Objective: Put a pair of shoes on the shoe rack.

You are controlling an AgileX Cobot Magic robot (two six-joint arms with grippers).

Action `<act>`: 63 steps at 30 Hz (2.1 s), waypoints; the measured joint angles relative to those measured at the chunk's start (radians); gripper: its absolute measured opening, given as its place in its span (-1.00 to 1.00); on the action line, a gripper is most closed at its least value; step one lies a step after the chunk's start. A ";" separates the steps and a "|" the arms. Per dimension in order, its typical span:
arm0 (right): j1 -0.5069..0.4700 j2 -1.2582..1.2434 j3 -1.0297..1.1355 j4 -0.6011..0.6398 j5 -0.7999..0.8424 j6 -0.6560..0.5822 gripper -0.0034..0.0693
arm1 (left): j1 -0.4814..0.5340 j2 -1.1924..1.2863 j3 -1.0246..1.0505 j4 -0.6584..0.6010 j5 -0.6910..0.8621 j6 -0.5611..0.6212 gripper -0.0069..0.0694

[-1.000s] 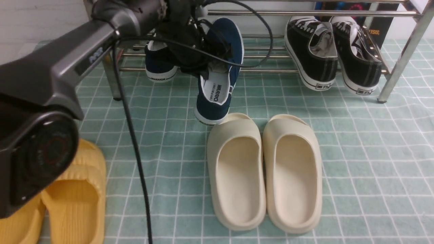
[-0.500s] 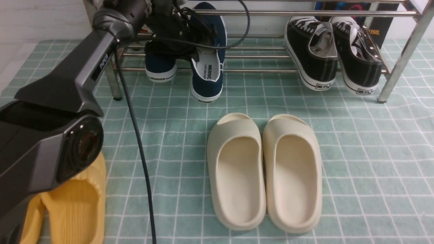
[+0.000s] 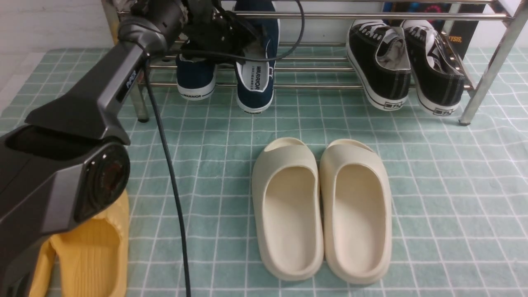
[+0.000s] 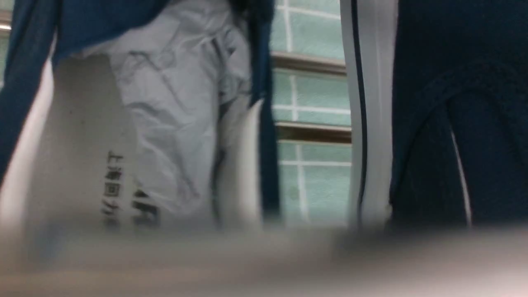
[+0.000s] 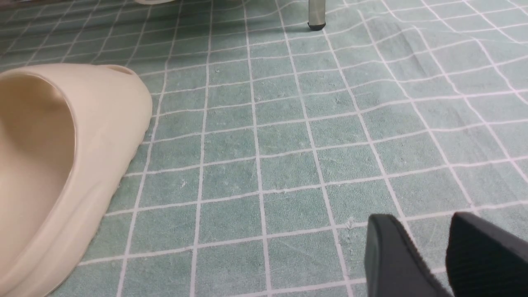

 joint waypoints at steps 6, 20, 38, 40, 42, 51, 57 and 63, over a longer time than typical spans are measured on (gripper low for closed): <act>0.000 0.000 0.000 0.000 0.000 0.000 -0.25 | 0.000 0.006 -0.002 0.001 -0.032 0.004 -0.62; 0.000 0.000 0.000 0.000 0.000 0.000 -0.25 | 0.005 -0.082 -0.004 -0.007 0.092 0.002 0.17; 0.000 0.000 0.000 0.000 0.000 0.000 -0.25 | 0.005 -0.642 0.349 0.087 0.359 0.127 -0.85; 0.000 0.000 0.000 0.000 0.000 0.000 -0.25 | 0.005 -0.766 0.483 0.114 0.359 0.130 -0.85; 0.000 0.000 0.000 0.000 0.000 0.000 -0.25 | 0.005 -0.869 0.606 0.161 0.359 0.130 -0.85; 0.000 0.000 0.000 0.000 0.000 0.000 -0.25 | 0.005 -1.272 1.166 0.353 0.225 -0.033 -0.85; 0.000 0.000 0.000 0.000 0.000 0.000 -0.25 | 0.005 -1.670 1.657 0.375 -0.157 -0.122 -0.85; 0.000 0.000 0.000 0.000 0.000 0.000 -0.25 | 0.005 -1.927 1.986 0.374 -0.455 -0.129 -0.85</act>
